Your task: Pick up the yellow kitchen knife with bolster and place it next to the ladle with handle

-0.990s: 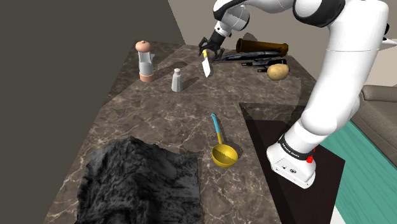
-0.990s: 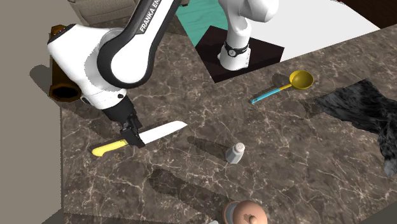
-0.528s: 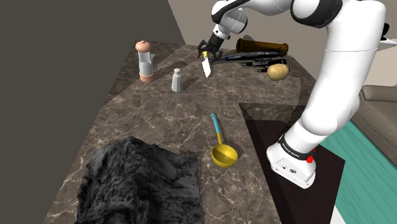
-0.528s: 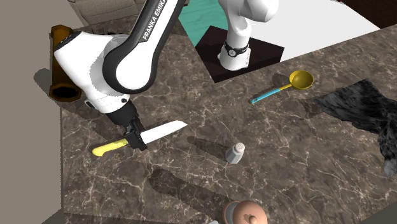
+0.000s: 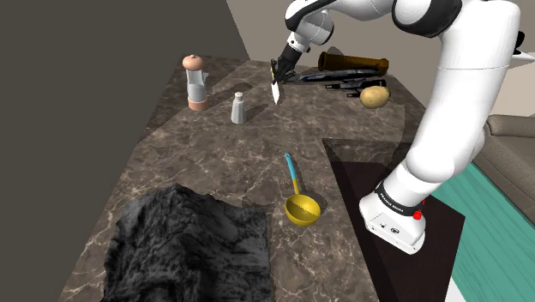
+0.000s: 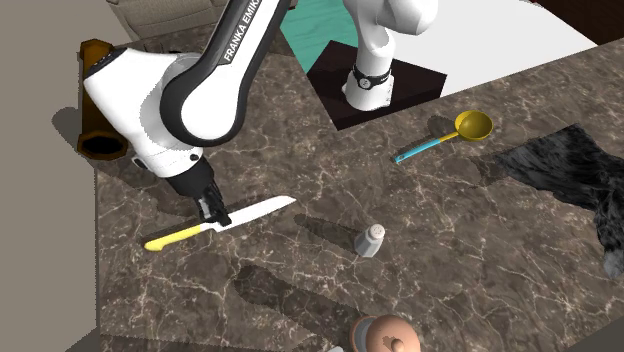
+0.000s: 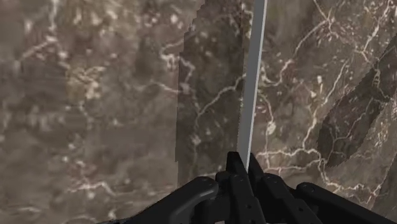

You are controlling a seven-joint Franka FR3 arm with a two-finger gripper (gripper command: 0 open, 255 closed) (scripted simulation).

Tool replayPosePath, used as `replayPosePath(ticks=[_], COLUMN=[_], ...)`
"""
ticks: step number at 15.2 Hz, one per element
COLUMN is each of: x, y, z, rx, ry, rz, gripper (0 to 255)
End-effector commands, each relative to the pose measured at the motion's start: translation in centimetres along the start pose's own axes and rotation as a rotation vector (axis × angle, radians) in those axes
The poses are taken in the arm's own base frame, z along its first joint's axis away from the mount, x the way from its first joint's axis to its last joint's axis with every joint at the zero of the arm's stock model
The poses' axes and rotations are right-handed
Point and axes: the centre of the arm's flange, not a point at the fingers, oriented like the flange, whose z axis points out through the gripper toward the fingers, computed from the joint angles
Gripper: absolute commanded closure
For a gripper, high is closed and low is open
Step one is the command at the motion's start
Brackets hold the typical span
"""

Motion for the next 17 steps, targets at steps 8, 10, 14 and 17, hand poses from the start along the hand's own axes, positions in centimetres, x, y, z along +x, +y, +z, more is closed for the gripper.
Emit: replayPosePath(ticks=[8, 10, 14, 17], x=[-0.3, -0.4, -0.6, -0.8], y=[-0.7, -1.1, -1.9, -2.5], z=[-1.7, -2.7, -4.6, -6.1], rx=[-0.002, -0.002, -0.002, -0.002], ry=[-0.003, -0.003, -0.003, -0.003], rz=[0.001, 0.001, 0.001, 0.001], gripper=[255, 255, 255, 255])
